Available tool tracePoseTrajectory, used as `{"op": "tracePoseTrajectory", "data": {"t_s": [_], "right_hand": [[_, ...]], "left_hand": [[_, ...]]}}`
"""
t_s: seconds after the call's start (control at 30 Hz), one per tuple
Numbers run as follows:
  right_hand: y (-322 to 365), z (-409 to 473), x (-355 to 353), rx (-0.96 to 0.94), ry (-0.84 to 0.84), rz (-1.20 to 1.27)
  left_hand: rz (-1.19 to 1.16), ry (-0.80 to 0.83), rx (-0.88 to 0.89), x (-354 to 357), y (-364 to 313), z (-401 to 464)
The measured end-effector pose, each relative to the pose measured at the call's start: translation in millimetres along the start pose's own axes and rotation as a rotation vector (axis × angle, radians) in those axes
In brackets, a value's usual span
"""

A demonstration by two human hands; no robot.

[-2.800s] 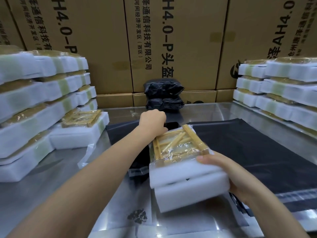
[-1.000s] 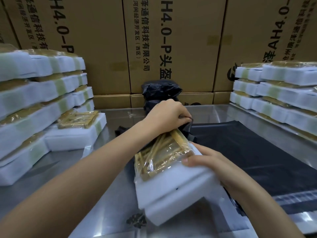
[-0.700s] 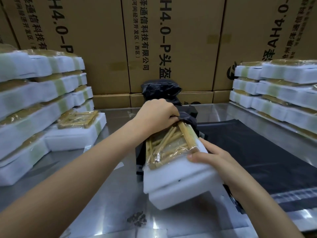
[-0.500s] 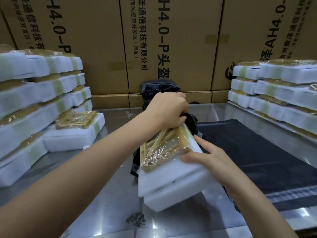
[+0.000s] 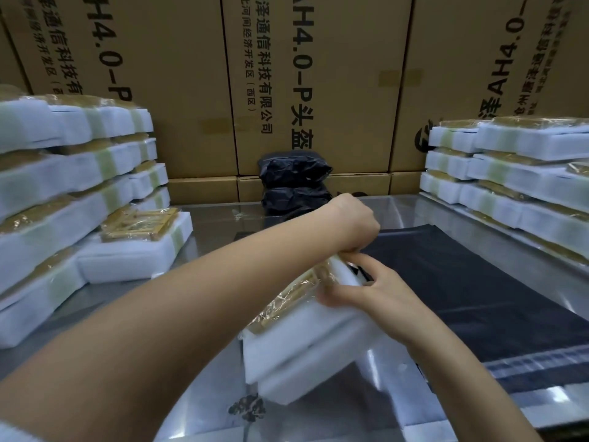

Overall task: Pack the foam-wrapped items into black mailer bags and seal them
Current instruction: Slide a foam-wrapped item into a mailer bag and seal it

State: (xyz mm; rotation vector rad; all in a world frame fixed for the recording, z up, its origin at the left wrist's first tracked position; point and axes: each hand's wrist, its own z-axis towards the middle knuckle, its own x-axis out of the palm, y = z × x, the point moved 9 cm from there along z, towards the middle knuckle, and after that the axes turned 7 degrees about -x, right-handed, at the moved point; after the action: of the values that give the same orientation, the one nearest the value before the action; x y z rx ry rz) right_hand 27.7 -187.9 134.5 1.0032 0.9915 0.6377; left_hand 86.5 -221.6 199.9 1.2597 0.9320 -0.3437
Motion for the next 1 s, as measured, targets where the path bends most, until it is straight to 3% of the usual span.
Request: {"op": "tracePoseTrajectory", "data": {"t_s": [0.27,0.5,0.8,0.9,1.0], "right_hand": [[-1.1,-1.8,5.1,0.014,0.038,0.034],[5.7,-2.0,13.6,0.011,0.093,0.034],[22.3,-3.3,29.9,-0.067,0.185,-0.076],[22.8,0.1,29.1,-0.075,0.173,-0.095],[18.4,0.9,26.4,-0.067,0.148,-0.079]], "left_hand": [[-0.071,0.311,-0.095,29.1,-1.0,5.4],[-0.024,0.368,-0.135,31.9,5.3,2.5],[-0.106,0.568,-0.405,70.5,29.1,-9.1],[-0.135,0.543,-0.316,69.0,26.6,-10.8],[-0.258,0.563,-0.107,66.4,10.1,-8.3]]}}
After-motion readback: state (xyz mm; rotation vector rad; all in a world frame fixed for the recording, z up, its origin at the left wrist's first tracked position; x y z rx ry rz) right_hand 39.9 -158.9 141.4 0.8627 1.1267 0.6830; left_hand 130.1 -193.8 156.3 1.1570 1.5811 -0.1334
